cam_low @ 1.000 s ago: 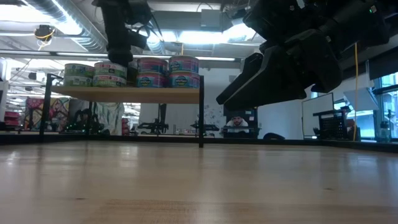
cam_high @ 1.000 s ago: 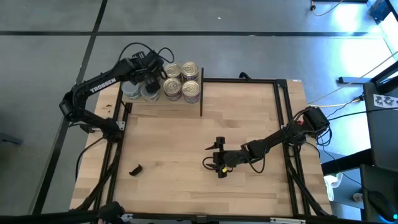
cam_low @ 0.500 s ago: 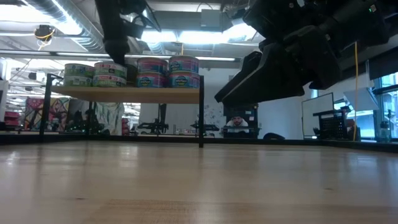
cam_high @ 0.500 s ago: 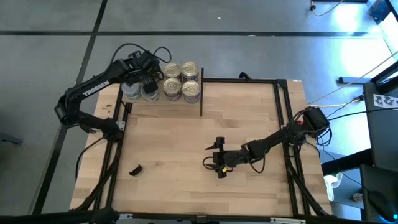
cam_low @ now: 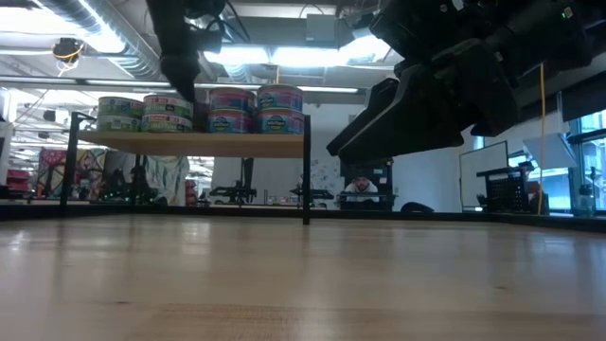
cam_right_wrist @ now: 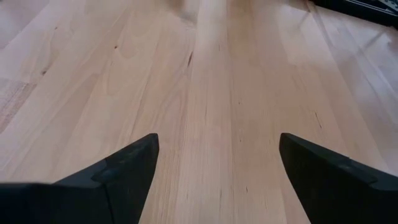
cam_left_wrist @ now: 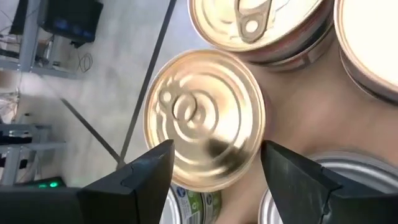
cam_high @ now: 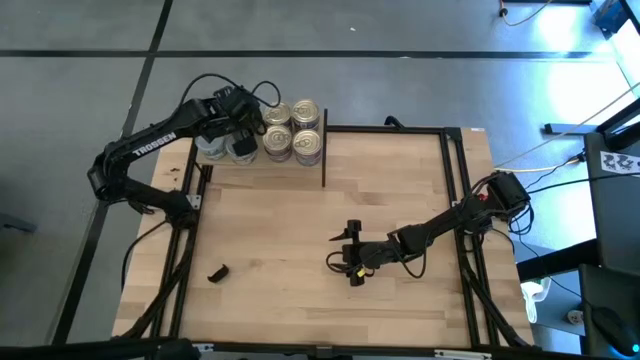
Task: Stack canned seafood by type on shelf
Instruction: Stack the blue tuna can on top of the blue tuna can on the shelf
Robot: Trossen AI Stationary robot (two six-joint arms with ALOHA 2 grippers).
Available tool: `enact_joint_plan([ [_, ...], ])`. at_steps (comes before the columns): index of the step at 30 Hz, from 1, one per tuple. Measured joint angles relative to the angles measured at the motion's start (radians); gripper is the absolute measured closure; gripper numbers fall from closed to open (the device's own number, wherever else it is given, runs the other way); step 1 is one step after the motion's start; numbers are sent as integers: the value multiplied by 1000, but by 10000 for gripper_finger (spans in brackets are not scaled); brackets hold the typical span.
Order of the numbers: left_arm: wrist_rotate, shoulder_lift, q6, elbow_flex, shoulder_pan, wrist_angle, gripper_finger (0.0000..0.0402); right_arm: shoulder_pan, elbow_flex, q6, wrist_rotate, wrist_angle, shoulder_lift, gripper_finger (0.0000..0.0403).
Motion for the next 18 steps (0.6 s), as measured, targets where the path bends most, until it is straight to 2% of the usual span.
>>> enact_joint_plan([
  [9, -22, 0, -7, 0, 3, -29, 164, 0, 0, 0, 0, 1, 0, 71],
  [18, -34, 0, -26, 0, 73, -19, 164, 0, 0, 0, 0, 2, 0, 71],
])
